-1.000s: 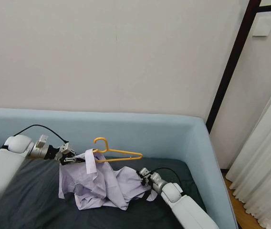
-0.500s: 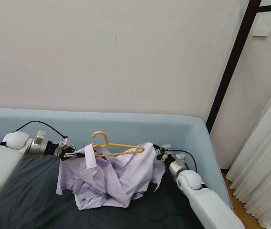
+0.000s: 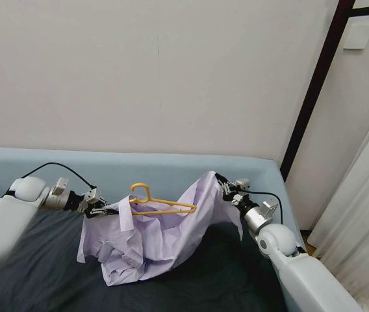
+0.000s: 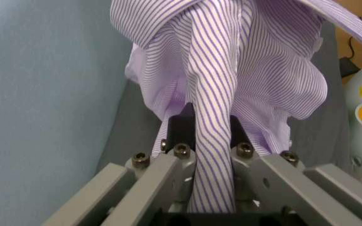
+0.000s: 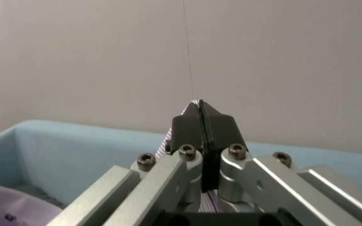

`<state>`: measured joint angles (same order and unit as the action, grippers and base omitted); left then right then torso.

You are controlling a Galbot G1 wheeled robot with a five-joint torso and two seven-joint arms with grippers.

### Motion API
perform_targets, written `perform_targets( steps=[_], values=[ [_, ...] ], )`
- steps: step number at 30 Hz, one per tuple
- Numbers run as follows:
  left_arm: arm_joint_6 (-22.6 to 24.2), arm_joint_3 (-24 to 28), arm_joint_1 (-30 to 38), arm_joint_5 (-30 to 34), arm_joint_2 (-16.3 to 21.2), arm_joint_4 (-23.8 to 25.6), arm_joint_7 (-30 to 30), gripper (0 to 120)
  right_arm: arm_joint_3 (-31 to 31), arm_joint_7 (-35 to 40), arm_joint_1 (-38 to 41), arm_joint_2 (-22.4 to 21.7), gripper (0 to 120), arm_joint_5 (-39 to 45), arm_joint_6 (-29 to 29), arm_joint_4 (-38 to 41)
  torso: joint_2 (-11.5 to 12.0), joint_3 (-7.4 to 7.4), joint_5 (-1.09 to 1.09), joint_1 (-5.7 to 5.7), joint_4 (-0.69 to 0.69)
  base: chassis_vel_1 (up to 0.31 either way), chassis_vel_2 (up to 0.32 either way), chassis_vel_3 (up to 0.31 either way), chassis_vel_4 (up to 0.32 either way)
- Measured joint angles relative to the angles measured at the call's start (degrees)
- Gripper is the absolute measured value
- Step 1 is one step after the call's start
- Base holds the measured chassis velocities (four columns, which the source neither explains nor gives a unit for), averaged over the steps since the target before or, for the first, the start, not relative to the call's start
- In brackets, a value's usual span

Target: Pick up the clothes from the sofa and hang them on the clothes hanger.

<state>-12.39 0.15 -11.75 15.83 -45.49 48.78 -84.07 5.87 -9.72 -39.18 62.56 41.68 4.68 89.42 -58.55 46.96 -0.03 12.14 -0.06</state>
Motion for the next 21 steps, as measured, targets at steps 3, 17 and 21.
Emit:
perform_targets(
  steps=[3,17,21],
  values=[
    [-0.26,-0.11,0.05,-0.11,0.47,0.01,0.01,1,0.56,0.31,0.38,-0.20,0,1.27,0.31,0.49,0.00,0.00,-0.01,0.00,0.01,0.000,0.000,0.000,0.000],
    [-0.81,-3.69,-3.24,-3.14,3.71,2.37,6.54,1,1.01,-7.30,-1.47,-1.89,0,10.79,6.30,8.24,0.00,0.00,-0.01,0.00,-0.02,0.000,0.000,0.000,0.000],
    [-0.27,-4.23,-5.61,-0.85,4.22,3.97,11.52,1,0.45,-11.26,-3.59,-2.53,0,11.89,7.85,11.35,0.00,0.00,-0.01,0.00,0.03,0.000,0.000,0.000,0.000]
  ],
)
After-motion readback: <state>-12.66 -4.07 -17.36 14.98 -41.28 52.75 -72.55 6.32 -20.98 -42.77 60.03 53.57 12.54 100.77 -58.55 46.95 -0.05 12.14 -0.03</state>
